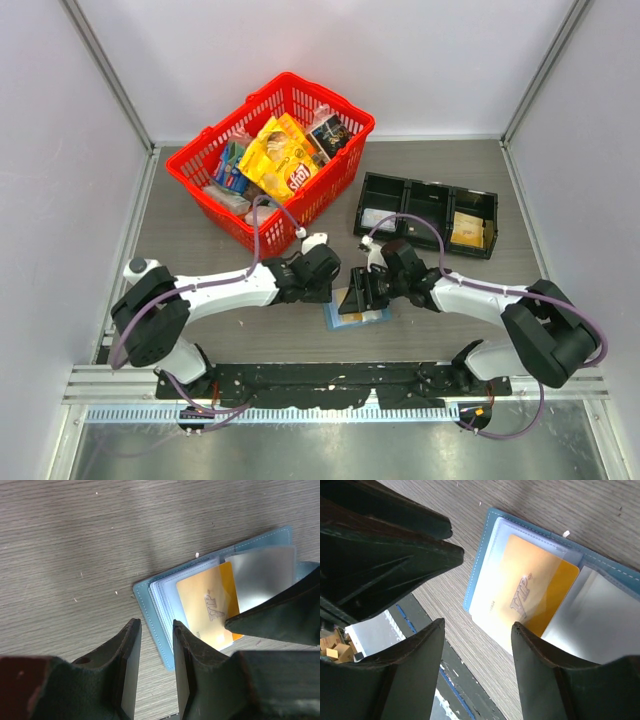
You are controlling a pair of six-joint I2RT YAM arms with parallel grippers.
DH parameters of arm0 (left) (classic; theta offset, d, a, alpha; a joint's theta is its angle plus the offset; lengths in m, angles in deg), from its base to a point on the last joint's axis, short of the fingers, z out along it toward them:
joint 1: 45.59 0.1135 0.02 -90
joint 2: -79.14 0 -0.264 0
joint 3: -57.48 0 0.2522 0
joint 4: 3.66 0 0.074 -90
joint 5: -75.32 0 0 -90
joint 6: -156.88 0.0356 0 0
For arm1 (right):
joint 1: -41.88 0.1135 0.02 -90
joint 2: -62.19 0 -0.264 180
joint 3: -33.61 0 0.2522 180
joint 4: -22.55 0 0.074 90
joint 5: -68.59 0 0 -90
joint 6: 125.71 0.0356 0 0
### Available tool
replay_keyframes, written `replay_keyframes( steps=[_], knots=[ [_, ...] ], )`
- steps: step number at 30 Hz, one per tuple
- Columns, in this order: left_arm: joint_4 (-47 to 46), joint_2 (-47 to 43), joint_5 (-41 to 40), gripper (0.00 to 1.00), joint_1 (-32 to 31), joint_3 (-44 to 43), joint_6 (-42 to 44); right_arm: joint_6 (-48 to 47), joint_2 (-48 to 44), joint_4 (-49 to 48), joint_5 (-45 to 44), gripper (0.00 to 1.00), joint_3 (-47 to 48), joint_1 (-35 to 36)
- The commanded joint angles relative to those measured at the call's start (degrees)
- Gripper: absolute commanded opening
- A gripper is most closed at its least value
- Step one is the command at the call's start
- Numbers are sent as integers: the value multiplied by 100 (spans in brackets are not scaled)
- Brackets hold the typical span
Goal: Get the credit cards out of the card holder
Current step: Remove the credit card from the card holder.
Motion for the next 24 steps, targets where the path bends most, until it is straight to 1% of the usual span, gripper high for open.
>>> replay_keyframes(
  steps=[1, 3, 6, 10, 12, 13, 15, 17, 20, 21, 24],
  knots=[
    [-240, -367, -263, 35, 30, 43, -123, -77, -184, -69, -179, 60, 208, 21],
    [-275, -384, -158, 36, 30, -9, -79, -68, -368, -42, -381, 60, 182, -40],
    [-337, -280, 158, 35, 39, -193, 44, -77, -640, -50, -417, 59, 94, -225],
    [-311, 98, 651, 34, 39, -562, 255, -51, -720, -296, -40, 57, -160, -638],
    [-258, 257, 747, 32, 30, -694, 352, 54, -650, -568, 233, 56, -318, -857],
    [-223, 344, 783, 28, 30, -773, 396, 115, -589, -787, 407, 55, -363, -989],
    [-100, 503, 844, 26, 39, -879, 475, 221, -458, -1138, 584, 53, -512, -1112],
    [58, 652, 871, 23, 30, -985, 545, 292, -273, -1429, 733, 50, -592, -1157],
    [208, 811, 906, 21, 39, -1020, 572, 458, 9, -1816, 875, 47, -723, -1201],
    [234, 837, 898, 19, 48, -1003, 581, 485, 122, -2008, 918, 46, -750, -1210],
    [366, 960, 976, 18, 109, -1003, 616, 520, 343, -2282, 945, 44, -881, -1271]
  ],
)
